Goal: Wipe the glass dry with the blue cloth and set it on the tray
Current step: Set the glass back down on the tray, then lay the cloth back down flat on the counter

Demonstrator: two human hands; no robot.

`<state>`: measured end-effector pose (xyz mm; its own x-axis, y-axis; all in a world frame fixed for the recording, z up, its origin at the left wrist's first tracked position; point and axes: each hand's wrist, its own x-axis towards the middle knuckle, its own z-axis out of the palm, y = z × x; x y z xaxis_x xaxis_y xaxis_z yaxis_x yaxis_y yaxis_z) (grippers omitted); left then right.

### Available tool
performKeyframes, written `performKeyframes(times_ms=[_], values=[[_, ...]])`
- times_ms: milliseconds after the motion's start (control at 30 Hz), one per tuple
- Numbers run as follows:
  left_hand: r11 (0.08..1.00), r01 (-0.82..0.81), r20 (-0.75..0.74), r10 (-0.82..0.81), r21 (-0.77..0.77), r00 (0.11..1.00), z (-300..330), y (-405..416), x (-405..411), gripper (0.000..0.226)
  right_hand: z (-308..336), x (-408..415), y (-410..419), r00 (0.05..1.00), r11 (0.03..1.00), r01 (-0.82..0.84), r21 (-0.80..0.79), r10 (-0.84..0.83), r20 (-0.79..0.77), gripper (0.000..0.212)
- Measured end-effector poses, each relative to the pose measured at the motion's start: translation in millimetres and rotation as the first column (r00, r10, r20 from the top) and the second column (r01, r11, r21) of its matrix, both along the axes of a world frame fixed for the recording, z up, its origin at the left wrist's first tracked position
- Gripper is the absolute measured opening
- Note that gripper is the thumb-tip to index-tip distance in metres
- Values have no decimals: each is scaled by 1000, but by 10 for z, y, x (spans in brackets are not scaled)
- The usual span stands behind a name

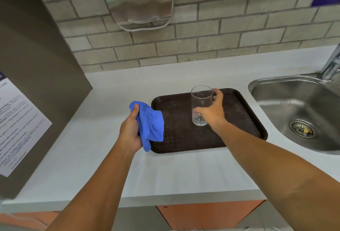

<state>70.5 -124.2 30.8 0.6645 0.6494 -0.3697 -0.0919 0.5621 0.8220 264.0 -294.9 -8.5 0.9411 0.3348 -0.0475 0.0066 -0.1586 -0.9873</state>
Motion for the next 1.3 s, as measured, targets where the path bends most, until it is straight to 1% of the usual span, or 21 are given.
performKeyframes(times_ms=[67,100,167,233,267,300,333,367,400,433,467,500,533,600,733,867,967,1000,1167,1233,1300], values=[[1000,22,18,-21,-15,1000,1,7,-6,30,62,-249,10,973,981,191,26,-193,126,69],[999,30,19,-30,-23,999,-3,13,-11,29,84,-377,25,947,964,265,34,-267,176,57],[999,36,6,-36,-24,999,-12,24,-28,28,113,-632,70,910,931,359,64,-364,197,42],[999,39,11,-39,-32,999,-15,22,-30,32,160,-858,135,913,919,361,158,-383,139,35],[998,47,20,-46,-38,999,-15,25,-30,33,197,-957,175,935,926,313,210,-340,103,32],[998,55,27,-54,-42,998,-10,27,-30,35,239,-1042,224,967,942,232,241,-251,51,27],[997,64,35,-63,-46,997,-3,26,-33,37,289,-1101,278,992,963,128,235,-122,-40,19],[996,71,43,-69,-49,997,3,25,-38,38,352,-1139,341,983,978,1,210,38,-181,14],[996,72,52,-69,-53,996,7,27,-42,40,415,-1154,404,917,972,-140,190,199,-344,27],[996,71,59,-67,-57,996,3,32,-49,40,456,-1147,467,814,943,-261,205,329,-479,43],[996,69,67,-65,-62,996,-6,41,-61,41,469,-1125,535,714,903,-345,257,430,-553,54],[995,69,78,-64,-68,995,-7,52,-78,43,465,-1115,607,644,864,-387,322,503,-577,59],[994,73,88,-66,-76,994,-5,71,-98,45,459,-1119,678,614,844,-393,366,537,-578,59],[993,84,100,-76,-80,992,14,117,-151,50,419,-1140,816,629,848,-356,392,528,-571,51],[996,70,48,-67,-50,997,69,244,-258,47,339,-1229,1058,712,901,-288,324,427,-557,40],[994,84,-23,-83,69,996,85,408,-353,45,226,-1343,1263,796,939,-244,244,337,-503,32],[983,71,-71,-60,171,996,48,561,-448,41,163,-1394,1367,828,942,-202,266,309,-467,13],[978,63,-87,-46,201,995,25,620,-487,38,153,-1401,1394,837,940,-198,278,309,-451,10],[951,-32,-138,78,308,987,-129,943,-718,24,134,-1418,1494,857,934,-252,252,336,-390,16],[945,-85,-135,133,315,982,-188,1082,-779,30,96,-1436,1558,856,929,-297,219,361,-371,16],[943,-106,-132,155,316,979,-235,1198,-819,41,54,-1463,1626,852,928,-318,195,370,-371,25]])
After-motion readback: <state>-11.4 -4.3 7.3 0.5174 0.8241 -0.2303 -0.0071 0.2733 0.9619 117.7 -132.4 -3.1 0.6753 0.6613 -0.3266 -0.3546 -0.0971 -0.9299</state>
